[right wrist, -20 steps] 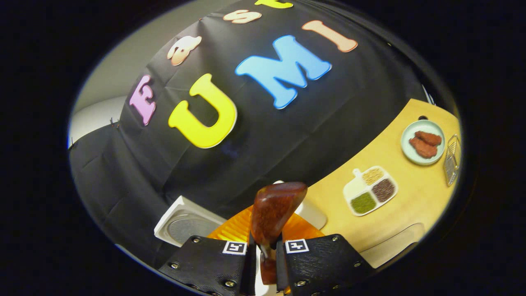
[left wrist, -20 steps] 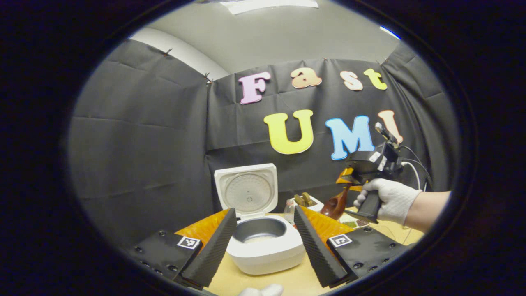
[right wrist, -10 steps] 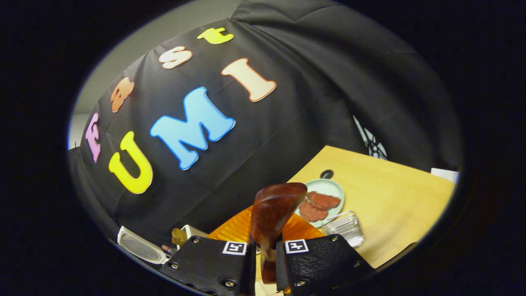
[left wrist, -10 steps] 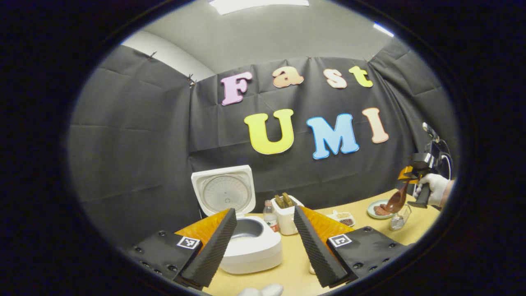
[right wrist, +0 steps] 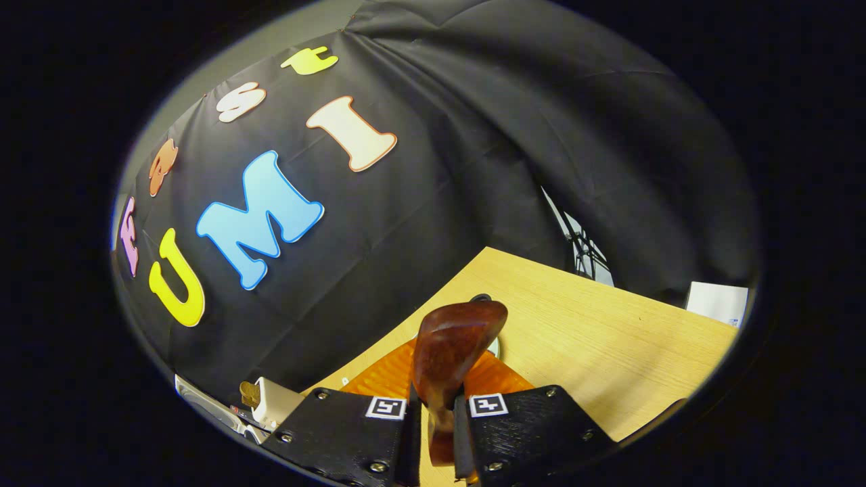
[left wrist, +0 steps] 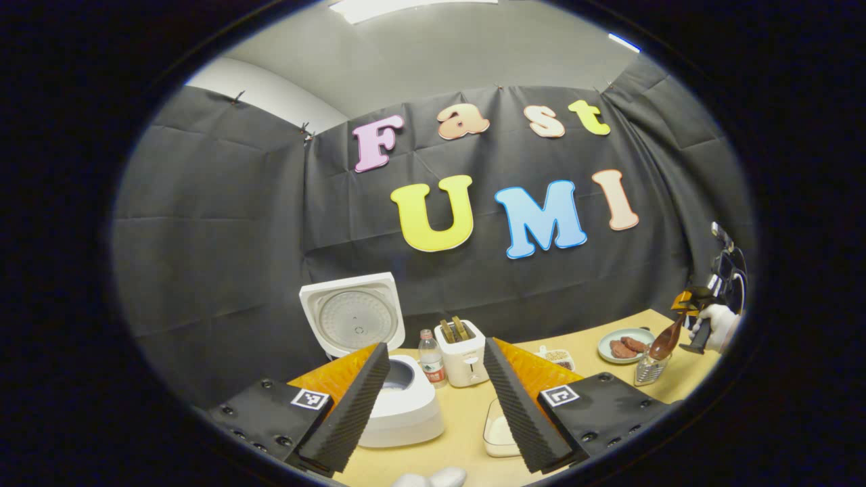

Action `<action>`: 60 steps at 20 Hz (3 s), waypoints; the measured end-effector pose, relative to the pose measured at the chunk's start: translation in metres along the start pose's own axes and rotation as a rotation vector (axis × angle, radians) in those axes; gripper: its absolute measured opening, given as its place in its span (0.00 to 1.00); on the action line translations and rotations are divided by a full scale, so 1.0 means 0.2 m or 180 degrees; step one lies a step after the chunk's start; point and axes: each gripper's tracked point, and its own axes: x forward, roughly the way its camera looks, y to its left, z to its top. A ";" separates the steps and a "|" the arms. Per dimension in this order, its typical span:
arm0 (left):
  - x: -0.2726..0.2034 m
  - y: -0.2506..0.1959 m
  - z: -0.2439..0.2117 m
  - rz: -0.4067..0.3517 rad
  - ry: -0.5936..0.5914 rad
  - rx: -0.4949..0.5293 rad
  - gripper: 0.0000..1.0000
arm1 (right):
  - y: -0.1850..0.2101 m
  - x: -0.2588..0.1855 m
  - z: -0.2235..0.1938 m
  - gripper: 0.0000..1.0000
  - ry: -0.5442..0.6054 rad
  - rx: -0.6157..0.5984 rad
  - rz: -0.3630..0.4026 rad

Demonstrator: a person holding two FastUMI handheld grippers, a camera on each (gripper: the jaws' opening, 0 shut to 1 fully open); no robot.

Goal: Close the left gripper, press the button to open the rice cooker; take a wooden spoon from the chopstick holder with the right hand, scoop a spoonful of rice and pour it into the rice cooker, then put the wooden spoon back into the chopstick holder.

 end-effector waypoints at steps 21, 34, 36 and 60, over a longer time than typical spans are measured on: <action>0.07 -0.15 0.03 -0.0178 0.0031 0.0079 0.97 | -0.23 -0.07 -0.13 1.00 0.0121 -0.0586 -0.0359; 0.22 0.04 0.19 -0.0354 -0.0108 -0.0110 0.99 | 0.67 -1.35 0.07 0.98 -0.0946 -0.2216 0.0562; 0.22 0.09 0.22 -0.0367 -0.0140 -0.0140 0.99 | 0.77 -1.45 -0.01 0.98 -0.0914 -0.2186 0.0727; 1.78 1.24 0.52 0.0651 -0.0163 -0.0495 0.99 | 0.84 -1.47 -0.08 0.98 -0.0547 -0.2061 0.0537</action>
